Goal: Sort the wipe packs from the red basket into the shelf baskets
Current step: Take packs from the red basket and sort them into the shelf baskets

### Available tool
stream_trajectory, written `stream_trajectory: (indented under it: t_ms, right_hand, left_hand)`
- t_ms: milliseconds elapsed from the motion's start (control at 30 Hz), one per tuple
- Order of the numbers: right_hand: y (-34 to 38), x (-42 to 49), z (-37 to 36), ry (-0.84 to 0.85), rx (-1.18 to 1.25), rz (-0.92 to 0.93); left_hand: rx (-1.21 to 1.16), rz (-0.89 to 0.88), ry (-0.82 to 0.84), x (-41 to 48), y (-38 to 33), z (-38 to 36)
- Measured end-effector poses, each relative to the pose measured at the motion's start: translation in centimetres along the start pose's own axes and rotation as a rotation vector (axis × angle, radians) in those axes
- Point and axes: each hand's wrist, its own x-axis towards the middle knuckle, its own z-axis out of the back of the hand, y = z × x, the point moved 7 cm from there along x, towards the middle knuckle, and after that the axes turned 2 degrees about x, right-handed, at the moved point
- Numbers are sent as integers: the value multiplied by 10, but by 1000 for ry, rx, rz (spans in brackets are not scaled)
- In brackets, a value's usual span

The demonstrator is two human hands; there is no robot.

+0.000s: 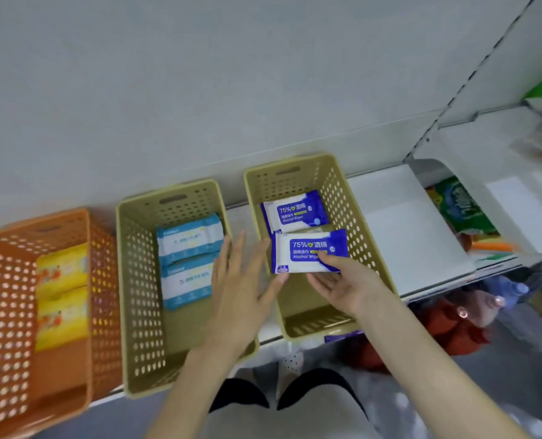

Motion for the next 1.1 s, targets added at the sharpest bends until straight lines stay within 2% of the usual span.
stream_trajectory:
  t_ms: [133, 233, 367, 567, 700, 800, 900, 1100]
  right_hand:
    - [0, 31, 7, -98, -152, -17]
    - [1, 51, 8, -153, -205, -5]
    - [10, 68, 3, -214, -188, 119]
    - [-3, 71, 5, -407, -43, 212]
    - [-6, 67, 7, -484, -96, 286]
    - [-6, 67, 14, -460, -110, 299]
    - [-6, 70, 15, -357, -74, 220]
    - [-10, 76, 18, -307, -20, 94]
  left_hand:
    - [-25, -37, -37, -3, 1, -9]
    - [48, -34, -69, -4, 3, -12]
    - [89, -36, -69, -2, 4, -14]
    - [75, -28, -60, -2, 6, -16]
    - [37, -19, -55, -3, 5, -15]
    - [7, -9, -66, -2, 4, -14]
    - [-10, -16, -61, -2, 4, -15]
    - [-56, -37, -83, -3, 5, -14]
